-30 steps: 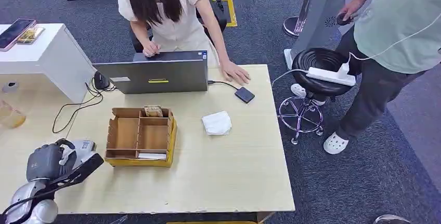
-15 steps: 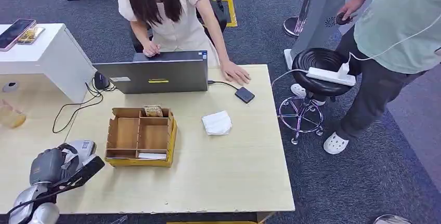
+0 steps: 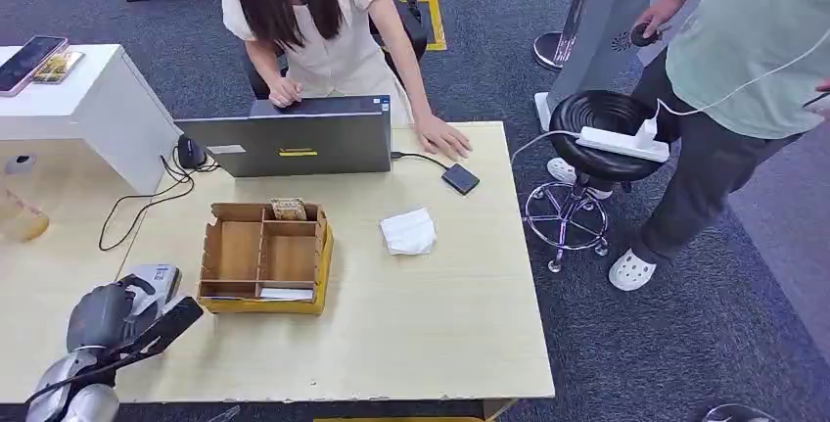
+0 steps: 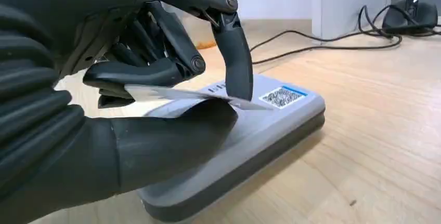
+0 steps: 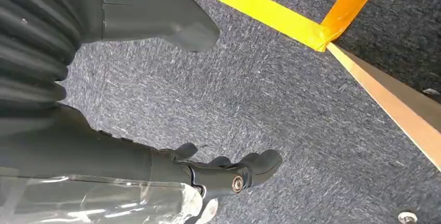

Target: Pass the card to the sensor for recognition and then transmit it.

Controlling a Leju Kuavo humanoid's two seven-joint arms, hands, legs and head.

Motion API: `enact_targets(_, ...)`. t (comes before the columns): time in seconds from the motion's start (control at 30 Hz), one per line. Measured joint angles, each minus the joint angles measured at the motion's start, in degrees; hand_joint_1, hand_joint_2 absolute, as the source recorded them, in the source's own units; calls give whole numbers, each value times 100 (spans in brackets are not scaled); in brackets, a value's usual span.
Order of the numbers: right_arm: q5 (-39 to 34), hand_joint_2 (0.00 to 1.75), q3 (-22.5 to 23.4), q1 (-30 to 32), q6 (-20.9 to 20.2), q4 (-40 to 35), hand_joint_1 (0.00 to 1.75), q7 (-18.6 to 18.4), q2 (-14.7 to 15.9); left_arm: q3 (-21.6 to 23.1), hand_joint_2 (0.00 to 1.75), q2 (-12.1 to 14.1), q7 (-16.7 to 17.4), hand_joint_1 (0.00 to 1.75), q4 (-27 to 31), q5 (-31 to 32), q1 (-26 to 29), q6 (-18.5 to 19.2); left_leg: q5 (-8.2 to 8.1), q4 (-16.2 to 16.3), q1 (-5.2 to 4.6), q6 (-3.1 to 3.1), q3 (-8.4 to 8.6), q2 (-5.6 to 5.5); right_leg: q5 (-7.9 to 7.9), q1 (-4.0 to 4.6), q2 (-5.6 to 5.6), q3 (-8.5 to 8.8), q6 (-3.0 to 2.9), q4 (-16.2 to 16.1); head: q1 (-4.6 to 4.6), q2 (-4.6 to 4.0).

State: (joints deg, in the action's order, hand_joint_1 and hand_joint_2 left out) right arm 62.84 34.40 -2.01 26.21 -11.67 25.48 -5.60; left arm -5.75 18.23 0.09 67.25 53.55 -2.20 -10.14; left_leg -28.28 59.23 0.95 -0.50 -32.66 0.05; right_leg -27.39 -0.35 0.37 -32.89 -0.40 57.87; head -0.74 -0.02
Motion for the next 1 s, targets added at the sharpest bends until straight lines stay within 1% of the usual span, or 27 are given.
enact_targets(0.1, 9, 175, 2, -3, 20, 0, 0, 2, 0, -11, 175, -24, -11, 175, -26, -61, -2, 107, 0, 0, 0, 0, 0, -1, 0, 0, -1, 1, 0, 0, -2, 0)
enact_targets(0.27, 15, 175, 2, -6, 46, -9, 0, 9, 0, -17, 175, -59, -13, 175, -74, -96, -6, 151, 0, 0, 0, 0, 1, -1, 0, 0, -2, 1, 0, 0, -2, 0)
enact_targets(0.63, 37, 175, 0, -6, 74, -15, 0, 15, 2, -17, 175, -118, -15, 175, -114, -96, -5, 181, 1, 0, 0, 0, 2, -1, 1, 0, -2, 2, 1, 0, -2, 0)
enact_targets(1.0, 68, 175, 2, -6, 74, -15, 0, 15, 2, -17, 175, -120, -15, 175, -125, -96, -5, 188, 1, 0, 0, 0, 3, -1, 1, 0, -1, 2, 1, 0, -2, 0)
